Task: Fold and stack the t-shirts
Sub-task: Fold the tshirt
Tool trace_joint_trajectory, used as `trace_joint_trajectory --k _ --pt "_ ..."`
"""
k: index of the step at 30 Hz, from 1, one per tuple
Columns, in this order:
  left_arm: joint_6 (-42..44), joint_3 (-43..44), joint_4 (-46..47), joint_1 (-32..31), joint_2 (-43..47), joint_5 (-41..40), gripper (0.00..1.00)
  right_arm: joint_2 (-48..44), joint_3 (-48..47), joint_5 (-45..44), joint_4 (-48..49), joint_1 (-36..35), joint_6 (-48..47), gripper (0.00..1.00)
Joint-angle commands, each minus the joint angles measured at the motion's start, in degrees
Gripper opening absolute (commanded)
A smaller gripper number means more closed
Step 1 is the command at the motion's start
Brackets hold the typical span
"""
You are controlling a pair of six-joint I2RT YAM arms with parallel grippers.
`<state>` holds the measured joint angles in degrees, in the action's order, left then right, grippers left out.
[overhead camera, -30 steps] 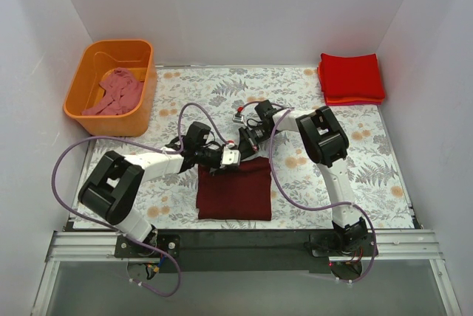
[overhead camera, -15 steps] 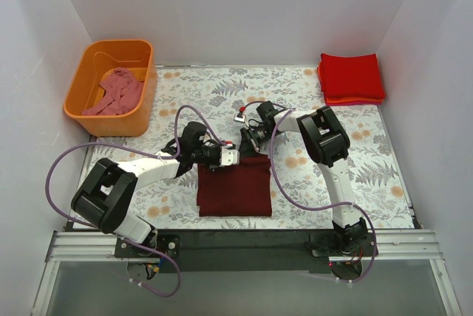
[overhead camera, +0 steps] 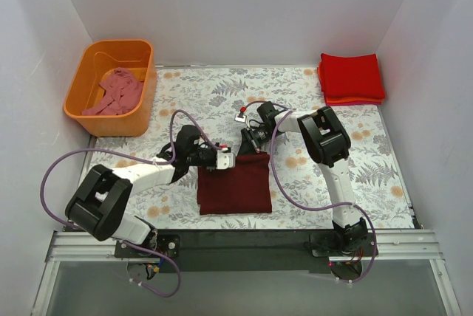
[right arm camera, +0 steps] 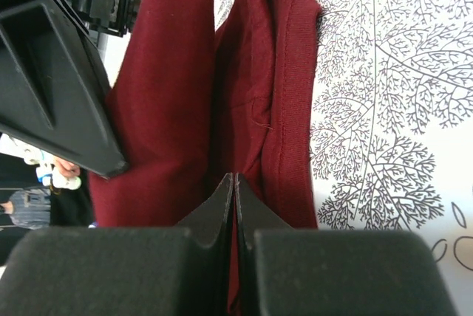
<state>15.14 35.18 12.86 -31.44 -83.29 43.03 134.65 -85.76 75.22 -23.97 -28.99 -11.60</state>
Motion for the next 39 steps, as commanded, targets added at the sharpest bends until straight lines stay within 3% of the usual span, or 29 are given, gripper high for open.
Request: trace_joint_trajectory --k 1,23,25,26,29,32,36,39 --pt "1.7 -2.0 5.1 0.3 4.4 0.9 0.00 3.3 4.5 -6.6 -5.3 -1.0 -2.8 0.06" --pt "4.7 -4.8 15.3 2.4 -1.9 0.0 0.00 3.2 3.5 -6.1 -6.6 -0.9 -3.6 0.06" --pt "4.7 -5.1 18.8 2.4 -2.8 -0.8 0.06 2.7 2.4 -6.8 -7.3 -0.7 -3.8 0.06" --pt "4.6 -5.3 19.9 2.4 -3.7 -1.1 0.15 2.1 1.8 -7.1 -7.8 -0.5 -4.0 0.06" --pt "2.8 -2.7 20.1 2.6 -3.5 -2.8 0.26 0.8 -1.9 -9.6 -11.0 0.8 -5.4 0.09" --pt "-3.3 4.1 10.2 4.7 -0.7 1.5 0.30 -2.4 -4.9 -14.8 -13.6 2.1 -7.5 0.13" --pt "-13.4 16.0 -14.8 7.0 2.2 2.7 0.33 -5.6 -10.0 -23.1 -20.1 3.6 -13.0 0.22" --pt "-16.8 22.3 -29.6 11.5 1.9 7.9 0.34 -7.7 -13.1 -27.6 -23.7 5.2 -16.3 0.32"
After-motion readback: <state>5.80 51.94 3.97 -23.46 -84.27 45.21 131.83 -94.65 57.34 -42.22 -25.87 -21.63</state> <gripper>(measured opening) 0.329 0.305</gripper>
